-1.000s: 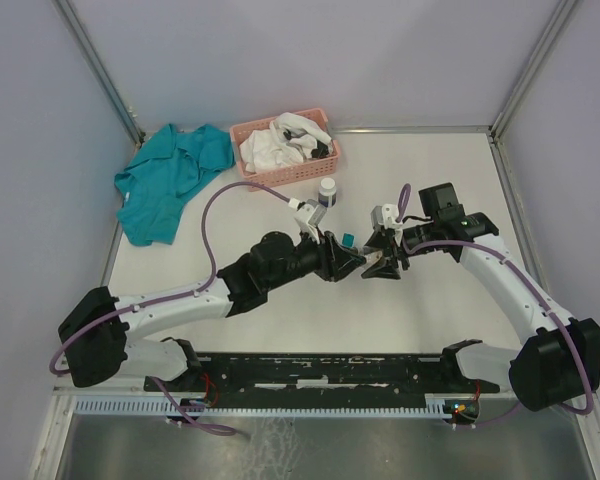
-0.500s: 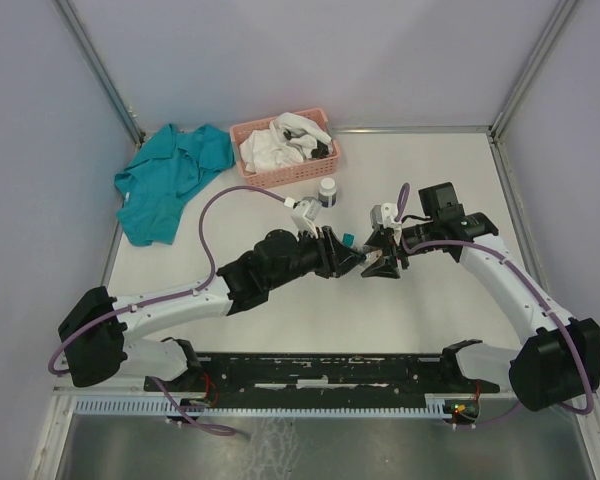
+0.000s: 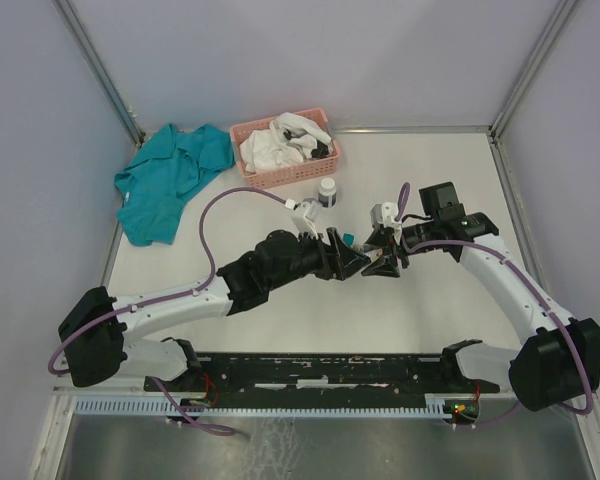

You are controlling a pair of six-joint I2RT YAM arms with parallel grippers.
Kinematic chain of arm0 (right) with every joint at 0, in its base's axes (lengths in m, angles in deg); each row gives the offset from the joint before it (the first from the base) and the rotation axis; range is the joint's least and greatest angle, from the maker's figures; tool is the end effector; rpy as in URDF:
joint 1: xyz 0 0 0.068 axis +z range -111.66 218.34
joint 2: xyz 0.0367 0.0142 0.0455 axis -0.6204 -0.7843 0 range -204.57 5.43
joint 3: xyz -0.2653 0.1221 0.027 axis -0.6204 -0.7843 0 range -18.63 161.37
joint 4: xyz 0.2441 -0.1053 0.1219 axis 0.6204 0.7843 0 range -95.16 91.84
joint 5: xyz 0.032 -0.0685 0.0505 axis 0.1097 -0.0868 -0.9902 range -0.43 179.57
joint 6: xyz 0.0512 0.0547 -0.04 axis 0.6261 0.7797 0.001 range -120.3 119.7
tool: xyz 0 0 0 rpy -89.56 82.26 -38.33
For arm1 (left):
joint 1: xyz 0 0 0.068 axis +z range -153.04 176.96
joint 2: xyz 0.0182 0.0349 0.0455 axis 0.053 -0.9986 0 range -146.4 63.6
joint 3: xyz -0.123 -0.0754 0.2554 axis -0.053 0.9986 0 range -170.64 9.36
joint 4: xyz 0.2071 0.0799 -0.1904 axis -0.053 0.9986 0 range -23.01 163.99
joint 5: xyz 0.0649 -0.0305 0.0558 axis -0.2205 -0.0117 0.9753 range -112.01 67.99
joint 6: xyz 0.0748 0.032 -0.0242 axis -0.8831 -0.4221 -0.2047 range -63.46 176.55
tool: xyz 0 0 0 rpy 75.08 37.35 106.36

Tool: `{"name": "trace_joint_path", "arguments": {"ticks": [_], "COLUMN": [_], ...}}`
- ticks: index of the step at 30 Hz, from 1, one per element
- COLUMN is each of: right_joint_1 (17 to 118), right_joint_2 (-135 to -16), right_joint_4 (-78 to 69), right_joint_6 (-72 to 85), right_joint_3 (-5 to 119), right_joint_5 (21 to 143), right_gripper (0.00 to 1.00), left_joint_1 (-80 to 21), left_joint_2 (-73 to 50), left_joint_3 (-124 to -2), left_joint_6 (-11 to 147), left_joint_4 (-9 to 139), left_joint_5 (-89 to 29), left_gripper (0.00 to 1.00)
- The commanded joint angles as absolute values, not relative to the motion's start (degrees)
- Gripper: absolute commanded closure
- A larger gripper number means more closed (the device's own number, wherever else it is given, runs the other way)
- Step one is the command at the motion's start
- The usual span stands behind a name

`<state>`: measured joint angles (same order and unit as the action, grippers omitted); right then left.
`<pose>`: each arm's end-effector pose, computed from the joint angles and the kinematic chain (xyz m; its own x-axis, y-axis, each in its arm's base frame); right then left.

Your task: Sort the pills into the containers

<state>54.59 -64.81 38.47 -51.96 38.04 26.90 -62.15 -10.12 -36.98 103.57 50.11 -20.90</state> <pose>0.2373 0.1383 0.2840 -0.0375 -0.3859 -0.9218 -0.9992 0.0054 0.0384 0.1863 -0.3085 0.2856 -0.6843 -0.2809 -0.6729 0.5099 0.4753 -0.7170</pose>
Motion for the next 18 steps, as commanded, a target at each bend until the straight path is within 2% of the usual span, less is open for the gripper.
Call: {"name": "trace_joint_path", "arguments": {"ticks": [1, 6, 8, 13, 18], "right_joint_1": [54.44, 54.38, 54.43, 54.39, 54.43], "right_joint_2": [-64.54, -64.45, -64.47, -64.54, -64.39], "right_joint_4": [36.84, 36.99, 37.18, 37.5, 37.73], "right_joint_6": [-51.89, -52.11, -52.36, -52.76, -53.1], "right_joint_3": [38.86, 38.85, 38.94, 38.86, 38.97], "right_joint_5": [26.22, 26.16, 26.1, 25.92, 25.63], "right_gripper": [0.99, 0.99, 0.99, 0.99, 0.99], "left_joint_1": [-62.51, -62.54, -62.53, -62.5, -62.45], "left_joint_2": [-7.83, -5.93, -4.51, 0.28, 3.4], "left_joint_3": [-37.91, -35.82, -33.92, -25.94, -19.26], "left_joint_6": [105.42, 103.5, 101.97, 93.84, 75.17], "left_joint_4": [49.27, 50.53, 50.02, 40.18, 32.48], "left_joint_5": [-21.04, -19.69, -19.25, -22.33, -29.15], "left_gripper": [0.17, 0.07, 0.0, 0.01, 0.01]}}
